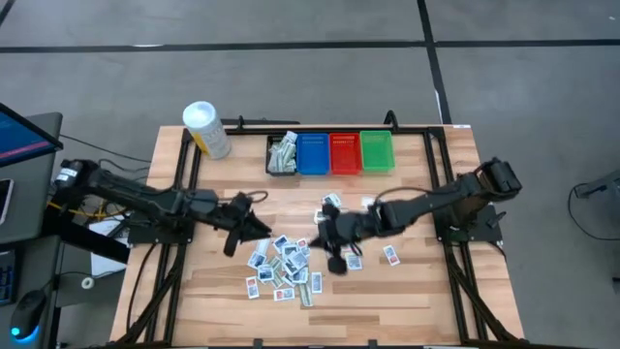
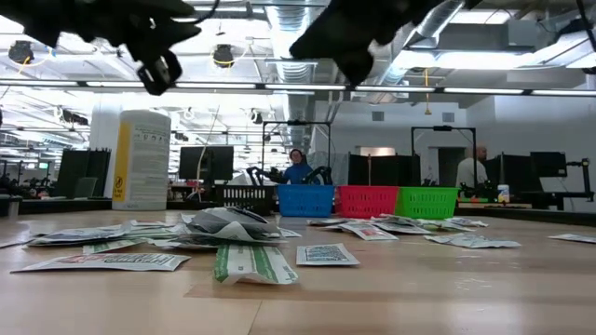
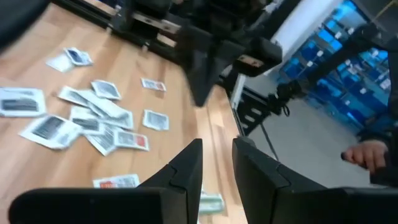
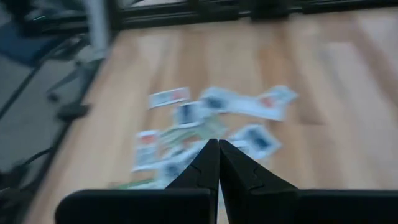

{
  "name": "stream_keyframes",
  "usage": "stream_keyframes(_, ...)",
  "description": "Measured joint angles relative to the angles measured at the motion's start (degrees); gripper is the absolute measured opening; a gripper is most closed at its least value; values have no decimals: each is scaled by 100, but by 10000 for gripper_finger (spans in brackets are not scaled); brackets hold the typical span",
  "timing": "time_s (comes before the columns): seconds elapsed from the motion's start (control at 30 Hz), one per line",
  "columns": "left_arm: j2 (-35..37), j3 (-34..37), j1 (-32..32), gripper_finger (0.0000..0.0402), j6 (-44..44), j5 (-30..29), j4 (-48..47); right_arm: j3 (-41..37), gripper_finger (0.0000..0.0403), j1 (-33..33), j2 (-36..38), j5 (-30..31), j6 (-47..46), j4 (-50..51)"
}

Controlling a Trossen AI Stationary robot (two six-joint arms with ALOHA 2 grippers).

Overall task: Pick & Place First Aid Supplies
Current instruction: Put the green bandage pack in the black bin

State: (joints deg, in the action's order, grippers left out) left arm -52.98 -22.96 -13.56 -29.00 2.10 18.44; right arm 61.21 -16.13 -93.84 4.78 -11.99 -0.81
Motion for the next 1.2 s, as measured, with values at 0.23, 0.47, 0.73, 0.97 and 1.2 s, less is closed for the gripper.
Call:
stream_keyframes(0.23, -1, 2, -1011, 88, 204, -1356, 3, -2, 1, -853, -388, 7, -193, -509)
stream_keyframes(0.47, -1, 2, -1482, 88, 454, -2025, 2, -11, 1, -1105, -1102, -8, -1194, -1299)
stream_keyframes(0.73, -1, 2, -1576, 88, 149, -2103, 3, 14, 48, -950, -1698, -478, -1469, -1554)
stream_keyframes(0.97, -46, 20, -1575, 88, -44, -2100, 3, 286, 104, -1121, -2148, -795, -1065, -1527)
stream_keyframes(1.2, -184, 28, -1583, 88, -149, -2139, 8, 922, 131, -1160, -2665, -778, -435, -1190)
